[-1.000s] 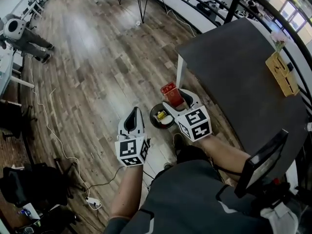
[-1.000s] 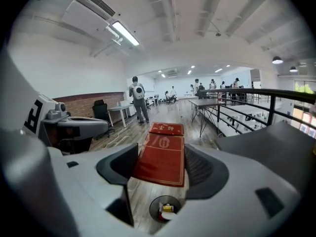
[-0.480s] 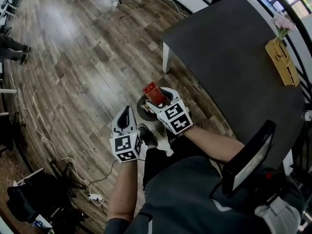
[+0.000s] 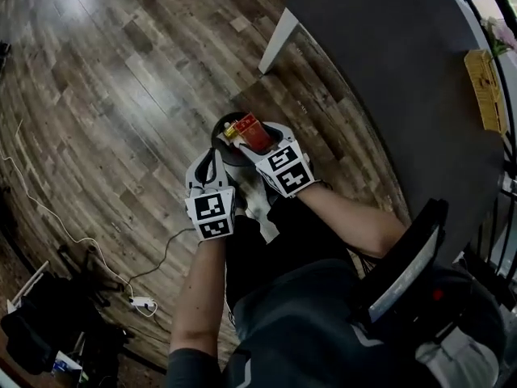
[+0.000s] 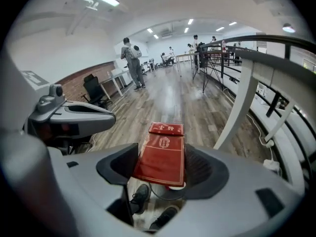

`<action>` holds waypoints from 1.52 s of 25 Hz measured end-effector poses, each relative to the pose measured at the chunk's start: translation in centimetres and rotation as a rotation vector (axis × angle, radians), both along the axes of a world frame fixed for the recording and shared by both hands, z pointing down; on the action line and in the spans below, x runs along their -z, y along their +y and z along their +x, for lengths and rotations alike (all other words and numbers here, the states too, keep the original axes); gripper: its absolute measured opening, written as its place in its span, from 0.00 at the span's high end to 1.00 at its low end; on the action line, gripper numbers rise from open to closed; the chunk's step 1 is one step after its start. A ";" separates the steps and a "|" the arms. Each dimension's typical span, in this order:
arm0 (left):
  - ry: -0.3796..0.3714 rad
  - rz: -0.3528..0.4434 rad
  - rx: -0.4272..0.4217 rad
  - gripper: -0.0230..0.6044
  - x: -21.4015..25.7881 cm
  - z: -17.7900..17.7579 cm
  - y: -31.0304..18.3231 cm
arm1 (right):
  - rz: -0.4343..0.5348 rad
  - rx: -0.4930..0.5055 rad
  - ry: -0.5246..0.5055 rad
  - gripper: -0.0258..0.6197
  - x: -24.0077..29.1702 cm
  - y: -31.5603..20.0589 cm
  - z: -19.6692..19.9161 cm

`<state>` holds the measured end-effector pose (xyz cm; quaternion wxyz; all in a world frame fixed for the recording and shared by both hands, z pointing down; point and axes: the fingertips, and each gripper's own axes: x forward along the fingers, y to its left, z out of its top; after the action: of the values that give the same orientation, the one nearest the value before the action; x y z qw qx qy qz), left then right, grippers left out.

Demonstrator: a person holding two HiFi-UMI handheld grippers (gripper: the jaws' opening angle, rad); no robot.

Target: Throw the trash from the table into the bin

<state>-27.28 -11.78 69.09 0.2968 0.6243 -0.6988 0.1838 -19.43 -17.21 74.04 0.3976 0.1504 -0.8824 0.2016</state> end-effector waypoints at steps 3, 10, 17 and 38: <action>0.016 -0.027 -0.044 0.95 -4.6 0.5 0.0 | -0.018 -0.003 0.037 0.50 -4.6 0.3 -0.4; 0.079 -0.150 0.004 0.95 -15.8 -1.0 3.8 | -0.081 -0.040 0.113 0.50 -15.3 3.1 -0.1; 0.104 -0.226 -0.045 0.95 -26.4 -0.3 6.4 | -0.122 -0.073 0.166 0.50 -26.2 5.1 0.6; 0.131 -0.266 0.206 0.95 -40.9 -6.4 6.4 | -0.232 0.014 0.308 0.50 -46.7 5.6 -2.6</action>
<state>-33.67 -5.43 109.94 0.4390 0.5154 -0.7076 0.2022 -22.03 -11.62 120.76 0.5439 0.1264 -0.7830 0.2740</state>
